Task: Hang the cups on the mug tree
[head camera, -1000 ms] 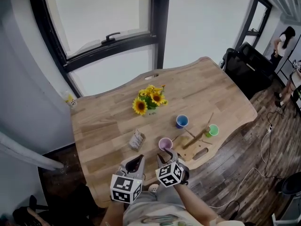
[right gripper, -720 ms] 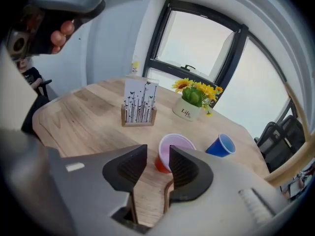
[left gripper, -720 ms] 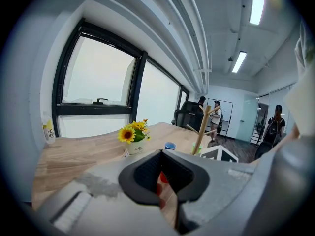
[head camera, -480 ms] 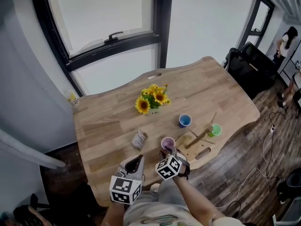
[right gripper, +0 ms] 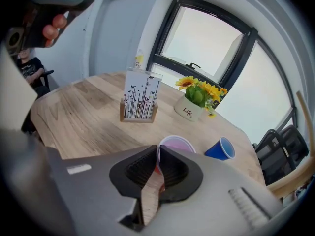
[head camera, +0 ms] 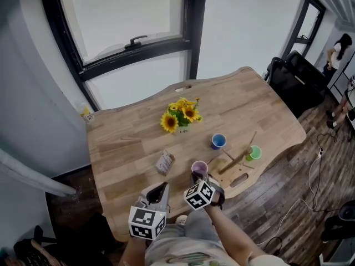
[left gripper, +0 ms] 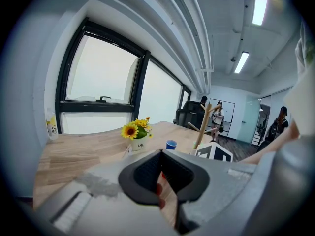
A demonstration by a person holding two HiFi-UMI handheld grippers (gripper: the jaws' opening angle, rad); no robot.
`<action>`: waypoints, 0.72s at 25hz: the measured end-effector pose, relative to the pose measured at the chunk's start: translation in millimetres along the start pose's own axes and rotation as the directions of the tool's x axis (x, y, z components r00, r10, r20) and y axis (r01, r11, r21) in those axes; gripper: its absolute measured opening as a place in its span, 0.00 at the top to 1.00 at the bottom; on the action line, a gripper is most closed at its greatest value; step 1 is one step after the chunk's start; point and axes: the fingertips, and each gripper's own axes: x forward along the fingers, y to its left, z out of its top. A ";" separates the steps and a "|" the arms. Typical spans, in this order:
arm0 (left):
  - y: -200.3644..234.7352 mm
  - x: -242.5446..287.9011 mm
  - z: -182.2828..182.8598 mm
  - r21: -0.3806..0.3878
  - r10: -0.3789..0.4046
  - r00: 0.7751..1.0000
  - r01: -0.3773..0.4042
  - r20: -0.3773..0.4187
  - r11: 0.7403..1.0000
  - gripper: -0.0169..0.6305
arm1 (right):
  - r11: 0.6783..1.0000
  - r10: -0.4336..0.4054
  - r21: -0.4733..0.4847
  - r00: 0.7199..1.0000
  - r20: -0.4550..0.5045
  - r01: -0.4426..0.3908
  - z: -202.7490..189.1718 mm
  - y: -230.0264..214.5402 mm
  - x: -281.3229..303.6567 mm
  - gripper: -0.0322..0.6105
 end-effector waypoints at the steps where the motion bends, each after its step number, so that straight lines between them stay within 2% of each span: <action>1: 0.4 0.1 -0.5 -0.002 0.001 1.000 -0.001 -0.001 1.000 0.98 | 1.000 0.001 0.004 1.000 0.004 -0.001 1.0 -0.3 -1.1 0.91; 12: 0.2 1.2 -0.3 -0.014 0.002 1.000 -0.001 0.017 1.000 0.98 | 0.999 0.030 0.043 0.997 0.070 -0.033 16.7 2.9 -22.1 0.92; 18: 2.8 -0.8 -0.9 -0.025 0.013 1.000 -0.012 0.023 1.000 0.98 | 0.994 0.061 0.081 0.988 0.141 -0.073 29.7 6.8 -46.5 0.92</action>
